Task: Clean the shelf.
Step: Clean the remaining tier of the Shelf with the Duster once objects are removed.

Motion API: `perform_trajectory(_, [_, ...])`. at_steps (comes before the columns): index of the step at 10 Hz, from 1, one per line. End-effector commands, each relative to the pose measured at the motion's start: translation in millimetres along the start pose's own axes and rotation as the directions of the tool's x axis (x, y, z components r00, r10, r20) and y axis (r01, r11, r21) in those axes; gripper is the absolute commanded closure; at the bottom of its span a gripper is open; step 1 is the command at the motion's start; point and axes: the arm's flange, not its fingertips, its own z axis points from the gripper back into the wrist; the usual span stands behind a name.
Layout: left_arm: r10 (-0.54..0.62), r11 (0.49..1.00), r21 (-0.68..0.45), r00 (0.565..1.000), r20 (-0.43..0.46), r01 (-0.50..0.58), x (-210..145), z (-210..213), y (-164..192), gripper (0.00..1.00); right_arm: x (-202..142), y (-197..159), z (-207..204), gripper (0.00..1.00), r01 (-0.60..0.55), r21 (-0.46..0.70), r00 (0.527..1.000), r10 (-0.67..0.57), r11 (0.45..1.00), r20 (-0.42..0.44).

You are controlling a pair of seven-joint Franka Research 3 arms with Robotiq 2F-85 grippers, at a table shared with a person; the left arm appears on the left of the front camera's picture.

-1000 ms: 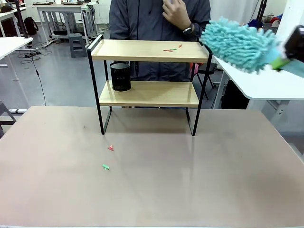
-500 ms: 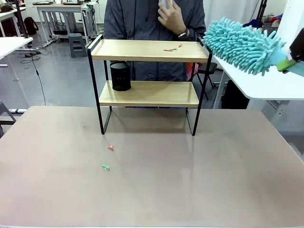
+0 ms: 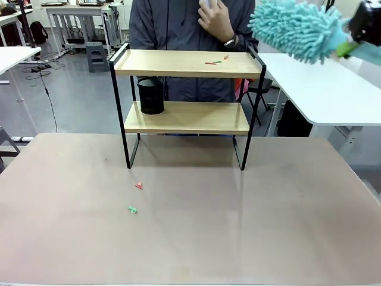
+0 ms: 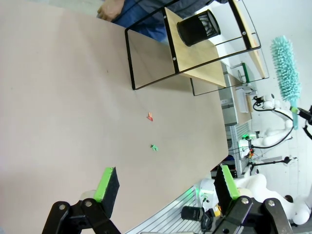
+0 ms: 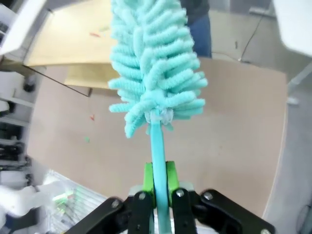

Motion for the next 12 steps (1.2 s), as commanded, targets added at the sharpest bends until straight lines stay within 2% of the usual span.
perform_trajectory(1, [-0.022, 1.0, -0.008, 1.0, 0.003, 0.022, -1, 0, -1, 0.0, 33, 27, -23, 0.88, 0.008, -0.055, 0.999, -0.01, 0.998, -0.032])
perform_trajectory(6, [-0.022, 1.0, -0.008, 1.0, 0.003, 0.022, -1, 0, -1, 0.0, 58, 70, -86, 0.88, 0.094, -0.221, 0.995, -0.087, 0.971, 0.038])
perform_trajectory(7, [-0.022, 1.0, -0.008, 1.0, 0.003, 0.022, -1, 0, -1, 0.0, 58, 72, -98, 0.88, 0.069, -0.217, 0.997, -0.072, 0.974, -0.006])
perform_trajectory(9, [-0.022, 1.0, -0.008, 1.0, 0.003, 0.022, -1, 0, -1, 0.0, 60, 72, -113, 0.88, 0.057, -0.224, 0.997, -0.067, 0.973, -0.036])
perform_trajectory(10, [-0.022, 1.0, -0.008, 1.0, 0.003, 0.022, -1, 0, -1, 0.0, 61, 73, -113, 0.88, 0.035, -0.187, 0.997, -0.048, 0.982, -0.061])
perform_trajectory(12, [-0.022, 1.0, -0.008, 1.0, 0.003, 0.022, -1, 0, -1, 0.0, 61, 76, -109, 0.88, -0.025, 0.009, 0.983, 0.026, 1.0, -0.184])
